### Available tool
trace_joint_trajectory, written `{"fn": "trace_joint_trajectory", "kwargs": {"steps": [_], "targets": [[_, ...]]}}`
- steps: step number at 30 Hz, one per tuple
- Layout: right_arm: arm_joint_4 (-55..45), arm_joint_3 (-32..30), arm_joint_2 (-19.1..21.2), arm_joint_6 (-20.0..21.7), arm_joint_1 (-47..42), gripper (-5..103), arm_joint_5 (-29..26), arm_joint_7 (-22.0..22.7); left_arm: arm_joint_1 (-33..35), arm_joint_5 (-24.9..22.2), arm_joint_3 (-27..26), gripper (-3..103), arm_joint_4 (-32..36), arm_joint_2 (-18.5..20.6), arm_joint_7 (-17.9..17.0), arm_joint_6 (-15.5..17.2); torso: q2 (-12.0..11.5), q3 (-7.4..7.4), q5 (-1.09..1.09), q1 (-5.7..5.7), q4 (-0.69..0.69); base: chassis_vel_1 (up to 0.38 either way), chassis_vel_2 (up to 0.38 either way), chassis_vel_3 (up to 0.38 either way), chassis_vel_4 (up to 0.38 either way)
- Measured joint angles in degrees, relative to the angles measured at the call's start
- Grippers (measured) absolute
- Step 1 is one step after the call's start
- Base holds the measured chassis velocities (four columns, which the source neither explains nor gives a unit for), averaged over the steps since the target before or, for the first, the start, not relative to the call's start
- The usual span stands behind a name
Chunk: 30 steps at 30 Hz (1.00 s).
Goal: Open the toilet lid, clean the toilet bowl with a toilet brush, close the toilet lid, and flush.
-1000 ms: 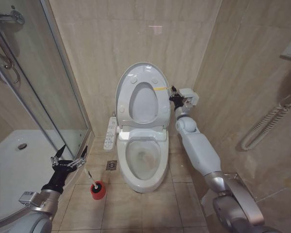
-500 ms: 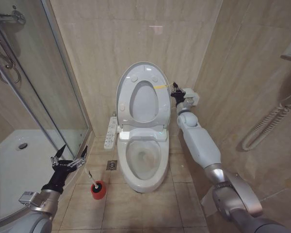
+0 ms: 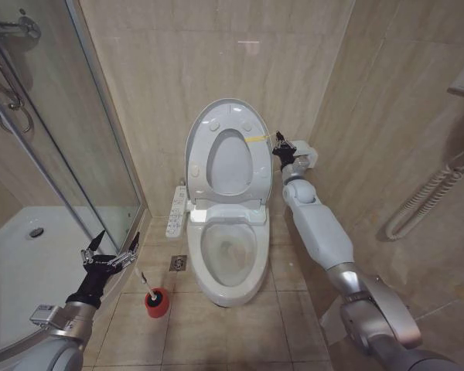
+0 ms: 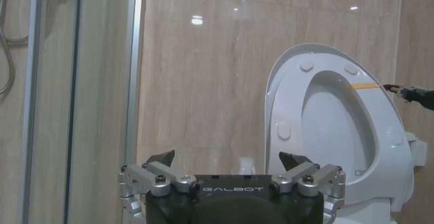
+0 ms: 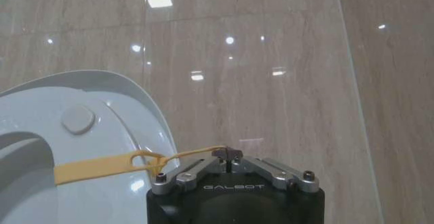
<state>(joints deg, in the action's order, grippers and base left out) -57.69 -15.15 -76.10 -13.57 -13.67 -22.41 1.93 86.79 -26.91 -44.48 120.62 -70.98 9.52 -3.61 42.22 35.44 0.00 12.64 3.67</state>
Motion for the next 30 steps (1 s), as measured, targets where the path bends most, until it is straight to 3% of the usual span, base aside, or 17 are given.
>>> {"fn": "trace_joint_trajectory", "kwargs": {"steps": [18,19,24,25,30], "targets": [[-6.83,1.32,2.57,2.1,-3.35,0,-2.59,1.41,0.0,0.0,0.0,100,0.0,0.0,0.0,0.0,0.0,0.0,0.0,0.0,0.02,0.0,0.0,0.0,0.0],[-7.31,1.3,2.82,2.21,-3.7,20,-2.74,1.43,0.0,0.0,0.0,100,0.0,0.0,0.0,0.0,0.0,0.0,0.0,0.0,0.03,0.0,0.0,0.0,0.0],[-9.28,1.37,3.68,2.63,-4.99,20,-3.53,1.43,0.0,0.0,0.0,100,0.0,0.0,0.0,0.0,0.0,0.0,0.01,0.0,0.02,0.0,0.0,0.0,0.0],[-9.78,1.48,4.02,2.76,-5.28,47,-3.78,1.42,0.0,0.0,0.0,100,0.0,0.0,0.0,0.0,0.0,0.0,0.01,0.0,0.01,0.0,0.0,0.0,0.0],[-9.92,1.52,4.34,2.82,-5.42,47,-3.9,1.4,0.0,0.0,0.0,100,0.01,0.0,0.0,0.0,0.0,0.0,0.01,0.0,-0.01,0.0,0.0,0.0,0.0]]}}
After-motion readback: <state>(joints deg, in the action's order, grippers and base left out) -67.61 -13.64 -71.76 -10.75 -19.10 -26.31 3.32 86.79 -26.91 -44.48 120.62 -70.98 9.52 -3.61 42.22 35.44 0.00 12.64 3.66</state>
